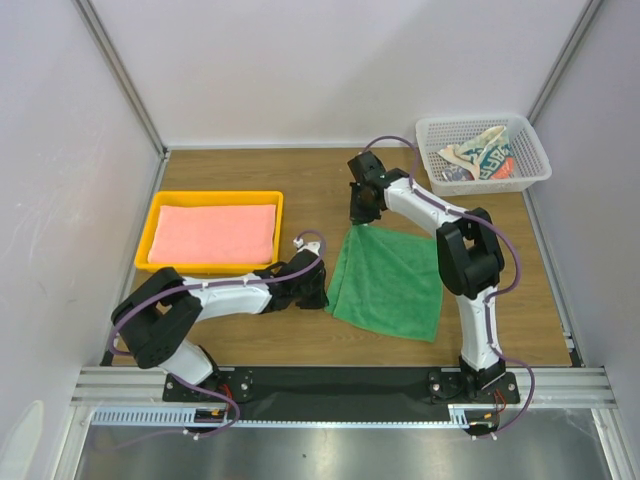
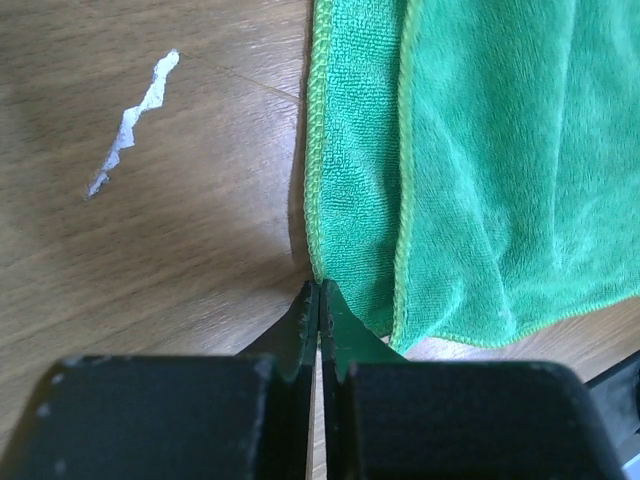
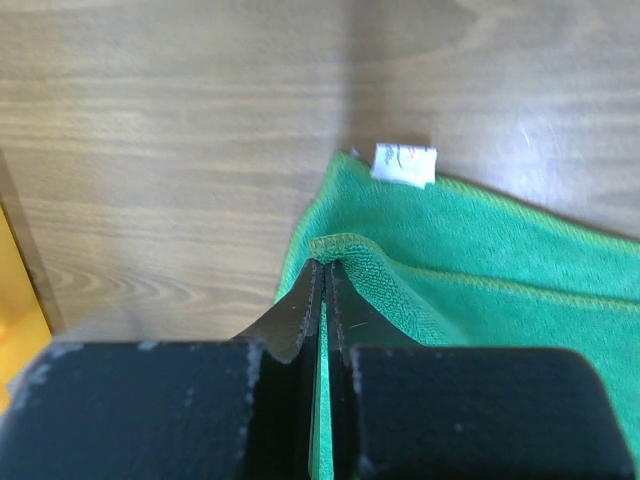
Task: Fold and stack the towels
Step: Fold the towel
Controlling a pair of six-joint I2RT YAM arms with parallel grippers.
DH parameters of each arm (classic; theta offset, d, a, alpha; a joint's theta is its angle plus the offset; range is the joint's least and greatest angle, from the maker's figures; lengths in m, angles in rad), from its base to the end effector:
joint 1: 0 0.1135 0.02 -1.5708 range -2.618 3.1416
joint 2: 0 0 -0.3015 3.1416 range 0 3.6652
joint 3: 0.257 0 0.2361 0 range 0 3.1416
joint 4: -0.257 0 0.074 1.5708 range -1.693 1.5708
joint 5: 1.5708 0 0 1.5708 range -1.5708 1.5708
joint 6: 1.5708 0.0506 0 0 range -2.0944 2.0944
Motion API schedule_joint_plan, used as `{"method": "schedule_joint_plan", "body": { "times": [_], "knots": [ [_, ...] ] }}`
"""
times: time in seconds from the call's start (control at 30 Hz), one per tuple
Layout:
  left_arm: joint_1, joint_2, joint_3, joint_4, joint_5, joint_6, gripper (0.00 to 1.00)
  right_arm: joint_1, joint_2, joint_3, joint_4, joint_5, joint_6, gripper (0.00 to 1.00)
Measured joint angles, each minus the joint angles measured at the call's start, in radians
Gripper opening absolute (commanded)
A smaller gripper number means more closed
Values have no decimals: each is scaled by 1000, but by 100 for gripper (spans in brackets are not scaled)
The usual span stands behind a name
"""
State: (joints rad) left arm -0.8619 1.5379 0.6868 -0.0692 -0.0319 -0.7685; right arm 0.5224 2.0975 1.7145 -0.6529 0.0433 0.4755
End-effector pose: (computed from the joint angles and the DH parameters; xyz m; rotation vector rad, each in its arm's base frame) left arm 0.1843 -0.2124 0.1835 0.1077 2.6043 -0.6113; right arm 0.4078 0.2323 0.2373 -0.0462 2.6358 0.2955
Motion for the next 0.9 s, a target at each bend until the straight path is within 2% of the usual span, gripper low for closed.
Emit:
{"method": "schedule_joint_plan", "body": {
  "times": [0.37,0.9],
  "knots": [
    [0,-22,-23,6,1,0,0,0,117,74,4,-3,-5,0],
    [0,-34,-34,1,2,0,0,0,140,123,8,-15,2,0]
  ]
}}
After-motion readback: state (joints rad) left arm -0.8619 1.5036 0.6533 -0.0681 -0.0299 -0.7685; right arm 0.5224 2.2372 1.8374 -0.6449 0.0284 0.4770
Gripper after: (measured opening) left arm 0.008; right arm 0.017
